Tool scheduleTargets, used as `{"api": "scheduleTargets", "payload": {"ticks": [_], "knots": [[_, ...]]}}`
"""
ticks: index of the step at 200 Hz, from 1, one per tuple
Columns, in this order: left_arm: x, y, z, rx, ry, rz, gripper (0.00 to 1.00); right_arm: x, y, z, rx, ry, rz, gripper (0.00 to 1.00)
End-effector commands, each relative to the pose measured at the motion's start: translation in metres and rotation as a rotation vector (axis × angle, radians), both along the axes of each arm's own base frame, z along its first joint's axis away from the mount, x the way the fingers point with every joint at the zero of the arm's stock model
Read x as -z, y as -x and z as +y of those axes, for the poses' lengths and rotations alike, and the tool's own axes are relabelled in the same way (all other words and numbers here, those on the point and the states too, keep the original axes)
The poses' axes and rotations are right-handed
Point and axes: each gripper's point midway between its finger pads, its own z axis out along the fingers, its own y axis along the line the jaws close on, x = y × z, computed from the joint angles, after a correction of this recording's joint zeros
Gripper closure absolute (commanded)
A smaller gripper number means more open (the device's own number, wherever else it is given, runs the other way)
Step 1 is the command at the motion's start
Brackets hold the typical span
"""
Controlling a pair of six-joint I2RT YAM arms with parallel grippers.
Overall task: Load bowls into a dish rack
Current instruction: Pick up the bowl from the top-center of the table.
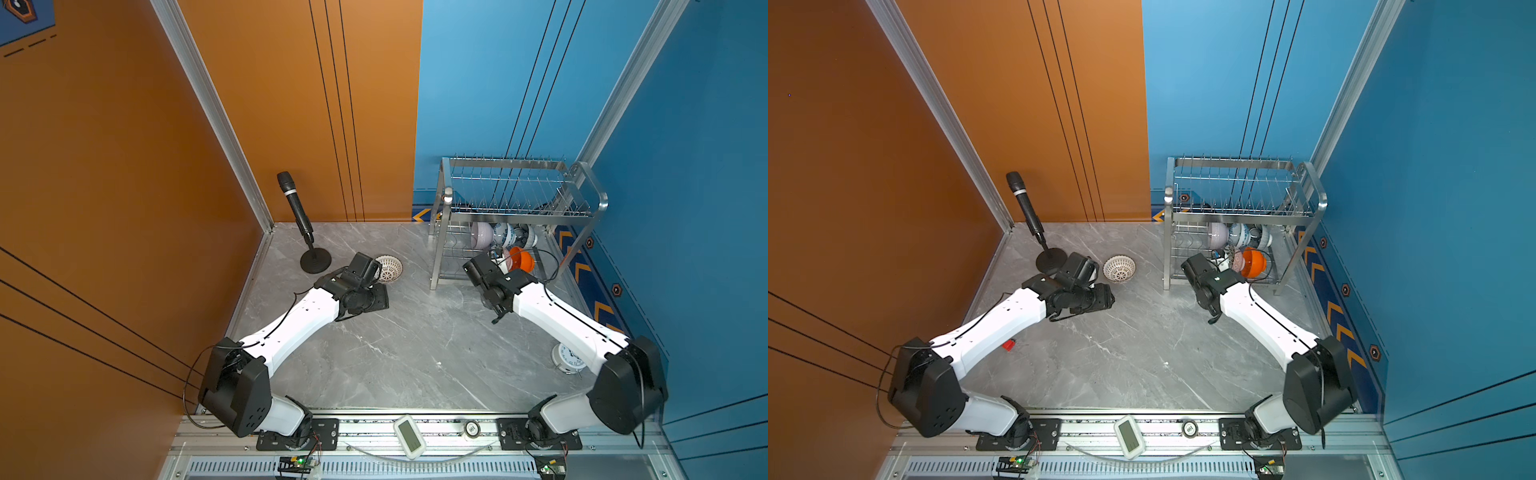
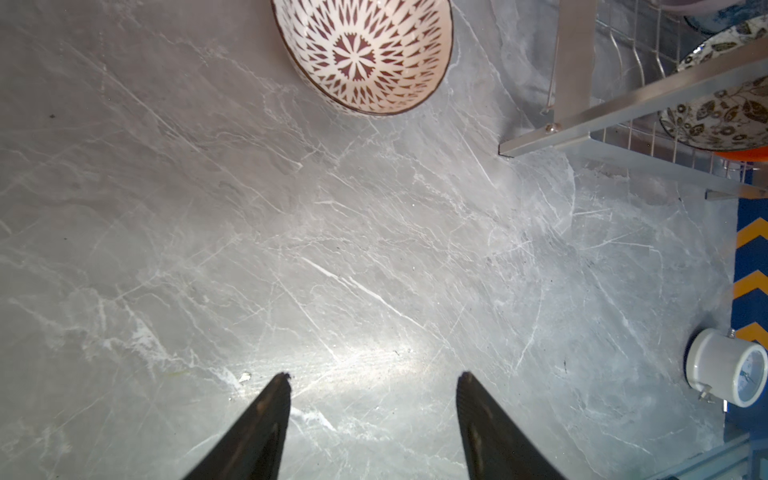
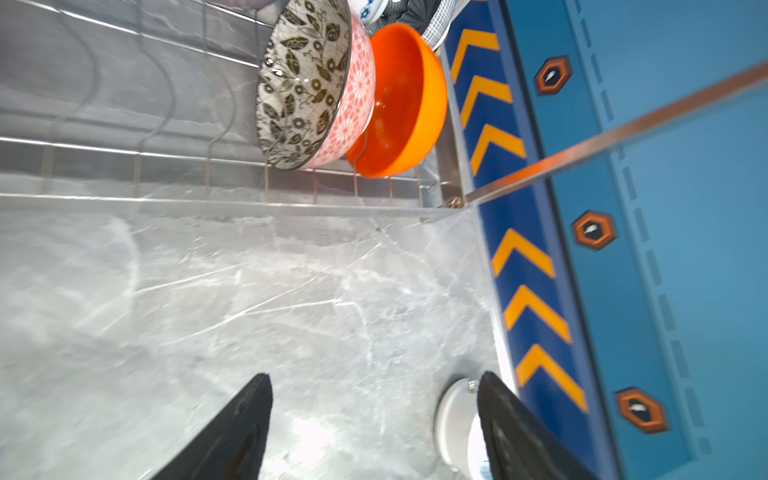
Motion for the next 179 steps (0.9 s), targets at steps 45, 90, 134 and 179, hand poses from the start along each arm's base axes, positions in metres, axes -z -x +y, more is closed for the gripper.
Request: {"api": "scheduleTargets", "payload": {"ticks": [45, 90, 134, 179], "knots": [[-0.001, -0.043, 0.004, 0.011, 0.003, 0.023, 0.28, 0.0, 0.038, 0.021, 0.036, -0.485, -0.198, 0.23], [0.011, -0.082, 0.005, -0.001, -0.002, 0.038, 0.26, 0.012, 0.05, 0.019, 0.067, -0.52, -0.184, 0.24], [0.029, -0.115, 0.017, -0.037, -0.036, 0.051, 0.27, 0.004, 0.057, 0.008, 0.086, -0.518, -0.232, 0.24], [0.041, -0.139, 0.027, -0.064, -0.056, 0.053, 0.29, 0.006, 0.069, -0.004, 0.137, -0.539, -0.27, 0.24]]}}
